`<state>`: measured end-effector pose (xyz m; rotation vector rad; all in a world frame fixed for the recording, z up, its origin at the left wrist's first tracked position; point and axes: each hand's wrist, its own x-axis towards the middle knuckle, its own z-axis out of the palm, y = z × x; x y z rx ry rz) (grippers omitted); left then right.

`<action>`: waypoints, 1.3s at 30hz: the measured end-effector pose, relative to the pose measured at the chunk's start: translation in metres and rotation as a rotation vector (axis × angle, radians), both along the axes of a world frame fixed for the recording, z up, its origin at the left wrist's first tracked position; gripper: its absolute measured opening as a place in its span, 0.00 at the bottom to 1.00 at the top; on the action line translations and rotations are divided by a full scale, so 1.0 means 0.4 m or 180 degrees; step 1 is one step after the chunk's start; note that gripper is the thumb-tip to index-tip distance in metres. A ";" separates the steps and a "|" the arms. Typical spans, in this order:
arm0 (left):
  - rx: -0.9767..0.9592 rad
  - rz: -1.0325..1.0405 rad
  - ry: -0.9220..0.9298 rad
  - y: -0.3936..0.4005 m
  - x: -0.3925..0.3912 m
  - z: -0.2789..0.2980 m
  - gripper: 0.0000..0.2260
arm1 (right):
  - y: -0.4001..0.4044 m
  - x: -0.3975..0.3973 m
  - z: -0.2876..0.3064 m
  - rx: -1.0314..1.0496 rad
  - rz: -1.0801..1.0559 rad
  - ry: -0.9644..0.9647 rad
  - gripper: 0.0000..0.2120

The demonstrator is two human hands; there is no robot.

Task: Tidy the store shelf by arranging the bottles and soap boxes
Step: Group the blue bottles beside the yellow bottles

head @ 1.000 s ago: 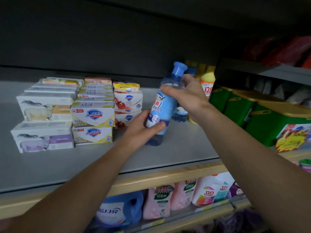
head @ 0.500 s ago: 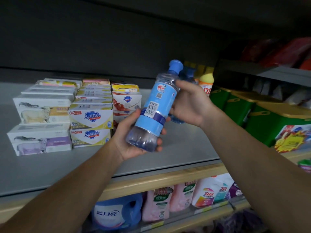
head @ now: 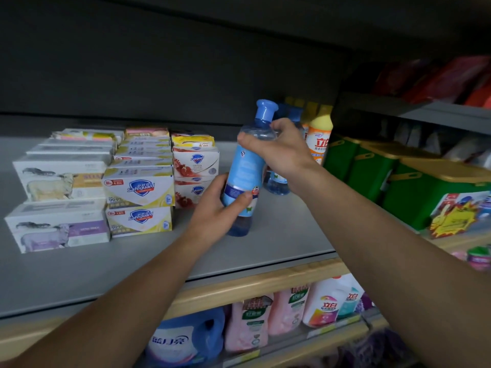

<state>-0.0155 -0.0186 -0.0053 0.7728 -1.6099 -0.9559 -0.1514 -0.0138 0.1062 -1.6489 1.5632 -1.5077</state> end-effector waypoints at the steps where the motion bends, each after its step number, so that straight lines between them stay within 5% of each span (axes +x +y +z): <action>1: 0.0139 -0.0133 0.0170 0.001 0.004 0.002 0.15 | 0.000 0.001 0.002 0.0047 0.0096 0.0000 0.23; 4: 0.1103 -0.0737 0.1130 0.013 0.004 0.017 0.15 | -0.005 -0.002 0.008 0.0379 0.0567 -0.0362 0.14; 7: 0.2036 -0.1548 0.1671 0.023 0.009 0.037 0.25 | -0.010 -0.016 0.003 0.0616 0.1057 -0.1127 0.08; 11: 0.2507 -0.2251 0.1653 0.020 0.033 0.041 0.32 | -0.015 -0.029 -0.019 0.0735 0.1089 -0.1341 0.08; 17: 0.2920 -0.2303 0.1557 0.011 0.029 0.035 0.33 | -0.025 -0.029 -0.039 0.1005 0.0482 -0.1244 0.11; 20: 0.2530 -0.1799 0.1445 0.006 0.009 0.027 0.28 | -0.022 -0.039 -0.033 0.0751 0.0527 -0.1094 0.09; 23: 0.1406 -0.0918 0.0946 -0.003 -0.009 0.001 0.18 | -0.011 -0.046 -0.032 0.0231 0.0687 -0.0499 0.04; 26: 0.0606 -0.0510 0.0268 -0.006 -0.005 -0.010 0.18 | 0.012 -0.049 -0.049 -0.0152 0.0854 -0.0080 0.13; 34: 0.0153 -0.0089 -0.0326 0.000 -0.003 -0.008 0.20 | 0.057 -0.082 -0.097 -0.0321 0.1151 0.0197 0.25; 39: -0.0178 0.0391 -0.0425 0.003 0.002 -0.013 0.19 | 0.090 -0.176 -0.195 0.0238 0.0442 0.0957 0.30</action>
